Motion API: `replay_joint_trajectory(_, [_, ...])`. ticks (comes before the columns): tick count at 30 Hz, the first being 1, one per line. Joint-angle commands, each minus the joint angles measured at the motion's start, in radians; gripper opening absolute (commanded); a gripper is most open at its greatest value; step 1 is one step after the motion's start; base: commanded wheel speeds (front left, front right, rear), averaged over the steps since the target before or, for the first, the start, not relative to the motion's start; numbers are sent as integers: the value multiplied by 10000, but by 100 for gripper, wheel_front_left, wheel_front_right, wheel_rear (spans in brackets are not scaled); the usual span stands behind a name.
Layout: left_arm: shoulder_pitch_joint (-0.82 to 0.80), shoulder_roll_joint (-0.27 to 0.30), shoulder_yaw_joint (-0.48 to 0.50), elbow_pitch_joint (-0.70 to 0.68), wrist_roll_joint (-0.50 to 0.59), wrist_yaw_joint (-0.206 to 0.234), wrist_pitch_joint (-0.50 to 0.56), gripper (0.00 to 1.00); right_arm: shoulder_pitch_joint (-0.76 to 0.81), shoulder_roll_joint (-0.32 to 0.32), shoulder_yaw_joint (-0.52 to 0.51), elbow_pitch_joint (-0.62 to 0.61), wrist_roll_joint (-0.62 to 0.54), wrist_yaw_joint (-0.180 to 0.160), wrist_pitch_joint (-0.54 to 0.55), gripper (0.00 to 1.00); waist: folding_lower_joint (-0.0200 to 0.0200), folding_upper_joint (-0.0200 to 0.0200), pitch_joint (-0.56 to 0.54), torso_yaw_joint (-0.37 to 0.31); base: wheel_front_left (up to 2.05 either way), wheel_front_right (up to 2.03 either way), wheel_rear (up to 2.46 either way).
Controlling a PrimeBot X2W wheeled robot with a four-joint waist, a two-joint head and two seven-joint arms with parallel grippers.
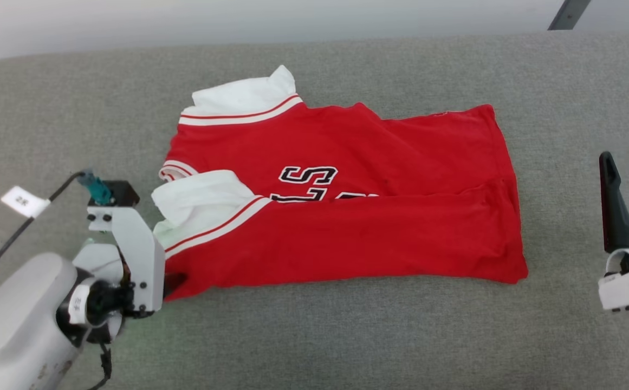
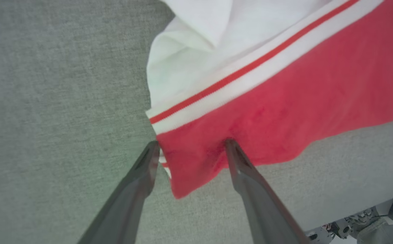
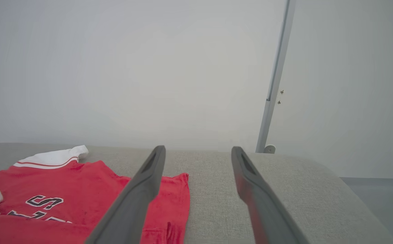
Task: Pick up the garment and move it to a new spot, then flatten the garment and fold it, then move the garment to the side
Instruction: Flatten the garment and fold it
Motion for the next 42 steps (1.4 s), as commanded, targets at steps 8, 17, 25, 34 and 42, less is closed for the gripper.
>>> replay_joint_trajectory(8, [368,-378,-37,1189,-259,-181,-143,83,723,605,-444,-396,-27,-16,589,100,0,0,134,-110,0,0,0])
replay_joint_trajectory(17, [205,-832,-142,1790,-438,-781,-189,0,994,664,104,-206,703,-16,2946,100,0,0,300,45,0,0,0])
replay_joint_trajectory(25, [-262,-1283,-255,1951,-280,-1048,-387,0,179,402,350,1098,750,-16,4713,100,0,0,614,396,0,0,0])
replay_joint_trajectory(34, [-590,-1615,-359,2193,-150,-1263,-554,0,-493,313,431,2572,878,-16,6259,100,0,0,859,771,0,0,0])
replay_joint_trajectory(42, [-679,-1607,-330,2370,-173,-1397,-634,0,-601,171,404,2803,908,-18,6939,0,0,0,853,861,0,0,0])
